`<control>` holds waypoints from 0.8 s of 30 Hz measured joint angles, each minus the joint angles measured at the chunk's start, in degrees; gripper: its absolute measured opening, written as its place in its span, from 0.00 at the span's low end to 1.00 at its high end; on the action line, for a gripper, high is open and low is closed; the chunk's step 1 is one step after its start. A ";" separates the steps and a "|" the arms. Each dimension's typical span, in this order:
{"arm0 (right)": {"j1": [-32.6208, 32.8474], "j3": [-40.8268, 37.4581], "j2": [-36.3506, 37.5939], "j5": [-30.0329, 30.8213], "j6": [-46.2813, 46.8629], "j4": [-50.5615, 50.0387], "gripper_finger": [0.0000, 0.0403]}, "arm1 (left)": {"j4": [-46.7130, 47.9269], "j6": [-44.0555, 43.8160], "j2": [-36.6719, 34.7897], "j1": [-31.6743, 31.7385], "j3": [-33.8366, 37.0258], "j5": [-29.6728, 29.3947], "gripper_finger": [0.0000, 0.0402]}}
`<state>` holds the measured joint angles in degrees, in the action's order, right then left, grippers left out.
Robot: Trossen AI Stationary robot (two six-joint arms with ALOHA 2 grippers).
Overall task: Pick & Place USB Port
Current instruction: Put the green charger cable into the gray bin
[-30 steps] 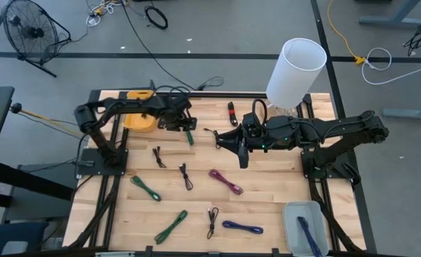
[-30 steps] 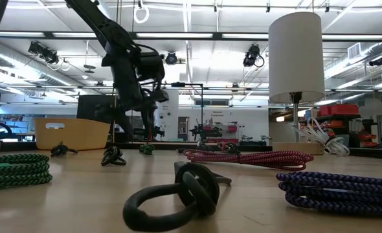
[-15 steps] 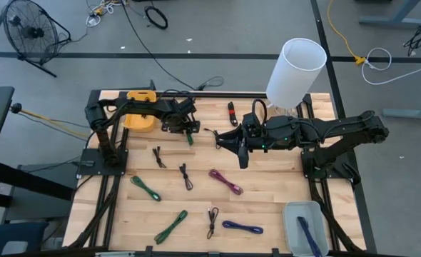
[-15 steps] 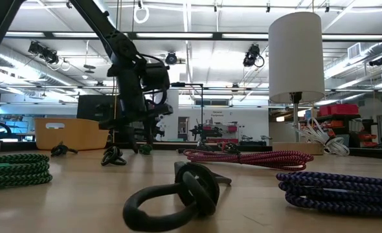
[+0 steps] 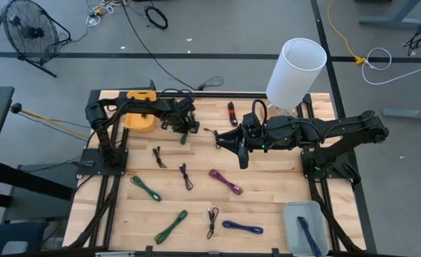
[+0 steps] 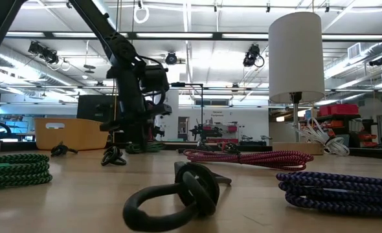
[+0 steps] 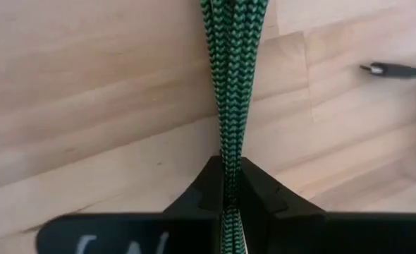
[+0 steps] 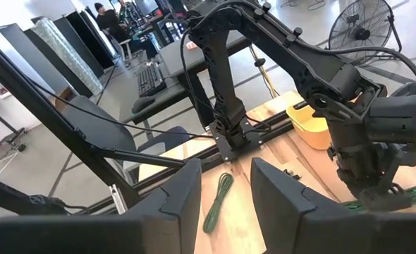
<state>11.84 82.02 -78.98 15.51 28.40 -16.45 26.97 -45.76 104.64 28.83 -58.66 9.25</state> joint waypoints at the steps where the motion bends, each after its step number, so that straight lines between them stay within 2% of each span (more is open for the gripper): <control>1: 0.02 0.00 0.00 0.02 0.02 0.02 0.30 | 0.06 1.25 -0.76 -0.05 0.16 1.20 0.05; 5: 0.00 0.00 0.00 0.04 0.00 0.00 0.30 | 0.75 4.63 -7.84 -0.79 0.18 3.87 0.05; 9: 0.00 0.02 0.00 0.04 0.00 -0.13 0.30 | -0.29 7.50 -18.11 -1.85 0.18 2.70 0.05; 17: -0.02 0.02 0.00 0.06 -0.01 -0.31 0.30 | -10.10 8.69 -39.24 -6.12 0.07 4.75 0.05; 24: -0.02 0.02 0.00 0.07 0.00 -0.03 0.30 | -23.21 8.90 -48.29 -15.07 0.07 4.05 0.05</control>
<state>11.81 82.04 -78.98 15.58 28.40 -16.48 3.76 -36.86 56.35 13.76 -58.59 13.30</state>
